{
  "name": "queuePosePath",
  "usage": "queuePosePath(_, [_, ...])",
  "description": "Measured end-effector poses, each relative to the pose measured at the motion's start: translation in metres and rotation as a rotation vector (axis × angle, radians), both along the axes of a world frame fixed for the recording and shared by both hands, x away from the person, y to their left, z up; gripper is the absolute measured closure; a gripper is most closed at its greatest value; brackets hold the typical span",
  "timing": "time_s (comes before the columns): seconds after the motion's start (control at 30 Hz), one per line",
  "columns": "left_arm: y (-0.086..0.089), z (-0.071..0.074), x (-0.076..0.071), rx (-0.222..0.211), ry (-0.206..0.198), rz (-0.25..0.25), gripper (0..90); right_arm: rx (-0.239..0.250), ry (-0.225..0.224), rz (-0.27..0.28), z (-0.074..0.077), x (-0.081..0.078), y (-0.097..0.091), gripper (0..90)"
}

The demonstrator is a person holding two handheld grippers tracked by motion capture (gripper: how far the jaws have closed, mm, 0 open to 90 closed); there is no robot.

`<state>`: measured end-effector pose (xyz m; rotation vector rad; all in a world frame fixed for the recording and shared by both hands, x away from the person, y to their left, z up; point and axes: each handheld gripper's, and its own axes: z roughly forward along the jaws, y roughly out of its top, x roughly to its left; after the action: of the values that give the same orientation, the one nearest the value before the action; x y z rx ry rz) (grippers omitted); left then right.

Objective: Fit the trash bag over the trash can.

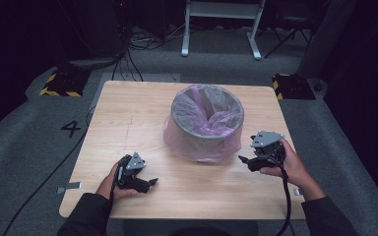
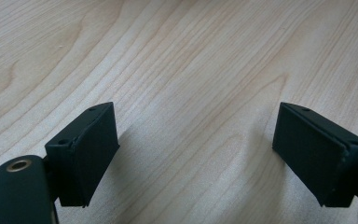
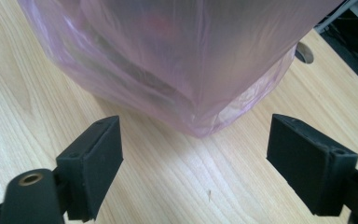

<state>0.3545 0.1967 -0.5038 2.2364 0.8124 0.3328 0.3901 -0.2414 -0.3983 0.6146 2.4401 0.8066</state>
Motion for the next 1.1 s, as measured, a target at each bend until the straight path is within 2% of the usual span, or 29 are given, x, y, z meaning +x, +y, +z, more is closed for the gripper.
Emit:
queuePosePath(0.2, [0.0, 0.0, 0.0, 0.0, 0.0, 0.0, 13.9, -0.031, 0.016, -0.007, -0.012, 0.0, -0.002, 18.2])
queuePosePath(0.5, [0.0, 0.0, 0.0, 0.0, 0.0, 0.0, 13.9, -0.04, 0.04, -0.024, -0.026, 0.0, -0.007, 18.2])
queuePosePath(0.67, [0.0, 0.0, 0.0, -0.001, 0.0, 0.001, 13.9, -0.033, 0.063, -0.033, -0.033, 0.001, -0.011, 18.3])
queuePosePath(1.1, [0.0, 0.0, 0.0, 0.0, 0.0, 0.0, 13.9, -0.02, 0.085, -0.063, -0.049, -0.002, -0.027, 18.4])
